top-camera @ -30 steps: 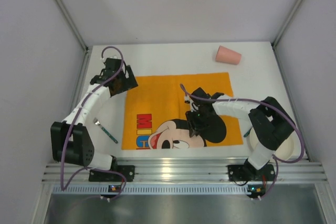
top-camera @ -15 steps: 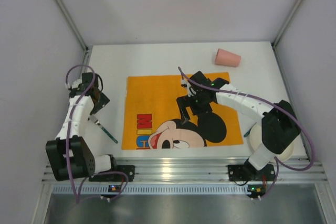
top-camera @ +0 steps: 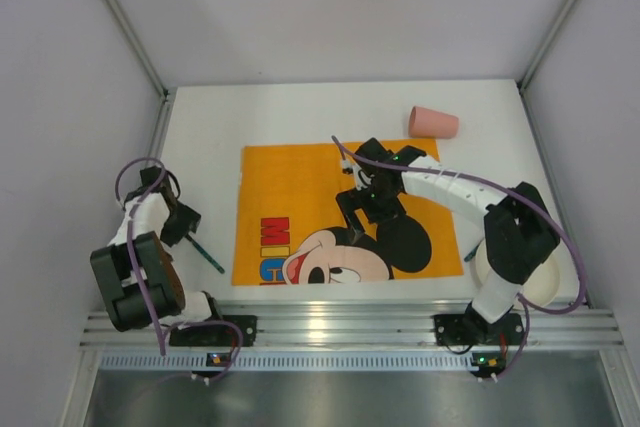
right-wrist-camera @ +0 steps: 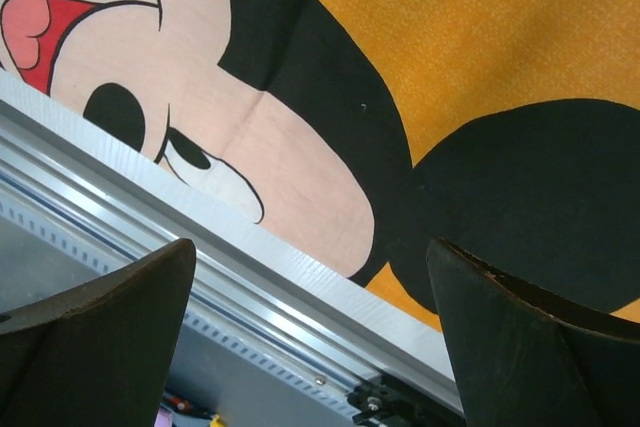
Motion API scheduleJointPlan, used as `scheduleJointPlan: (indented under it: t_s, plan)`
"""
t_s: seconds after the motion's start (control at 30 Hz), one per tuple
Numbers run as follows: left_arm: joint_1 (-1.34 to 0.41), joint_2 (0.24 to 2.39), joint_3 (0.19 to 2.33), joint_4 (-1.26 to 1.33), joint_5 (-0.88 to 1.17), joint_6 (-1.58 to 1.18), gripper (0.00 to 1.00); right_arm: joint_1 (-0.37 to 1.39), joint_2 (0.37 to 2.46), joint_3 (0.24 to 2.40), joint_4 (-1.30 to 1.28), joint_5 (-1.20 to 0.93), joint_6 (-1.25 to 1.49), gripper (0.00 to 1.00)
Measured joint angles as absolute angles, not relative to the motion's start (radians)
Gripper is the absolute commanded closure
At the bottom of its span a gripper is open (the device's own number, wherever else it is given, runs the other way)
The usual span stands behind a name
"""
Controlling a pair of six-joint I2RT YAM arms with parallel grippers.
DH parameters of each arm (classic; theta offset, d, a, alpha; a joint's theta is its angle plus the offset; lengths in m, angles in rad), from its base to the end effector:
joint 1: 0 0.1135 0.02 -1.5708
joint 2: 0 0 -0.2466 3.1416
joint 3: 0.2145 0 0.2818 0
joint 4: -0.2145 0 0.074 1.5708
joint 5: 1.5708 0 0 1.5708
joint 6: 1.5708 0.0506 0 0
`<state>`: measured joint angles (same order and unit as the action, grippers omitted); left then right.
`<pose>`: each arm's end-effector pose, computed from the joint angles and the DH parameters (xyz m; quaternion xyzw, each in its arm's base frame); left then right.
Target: Set the dinner table for one person
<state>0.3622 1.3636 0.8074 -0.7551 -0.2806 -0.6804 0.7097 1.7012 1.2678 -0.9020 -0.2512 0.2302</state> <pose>0.2440 0.1074 0.1419 -0.5047 0.8424 0.1166 0.1485 0.2617 0.2414 0.1772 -0.2482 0.9536 0.1637 0.0475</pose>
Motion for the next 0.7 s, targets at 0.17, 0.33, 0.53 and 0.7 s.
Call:
scheduleJointPlan:
  t_s: [0.17, 0.33, 0.53, 0.7]
  plan:
    - [0.368, 1.419, 0.754, -0.672, -0.242, -0.676, 0.06, 0.71, 1.702, 1.292, -0.916, -0.246, 0.218, 0.0]
    - [0.37, 1.454, 0.764, -0.588, -0.218, -0.674, 0.35, 0.71, 1.705, 1.292, -0.931, -0.244, 0.216, 0.0]
    - [0.373, 1.541, 0.833, -0.522, -0.207, -0.637, 0.9, 0.71, 1.705, 1.292, -0.937, -0.236, 0.217, 0.0]
    - [0.374, 1.615, 0.916, -0.516, -0.228, -0.585, 1.0, 0.71, 1.705, 1.294, -0.947, -0.22, 0.218, 0.0]
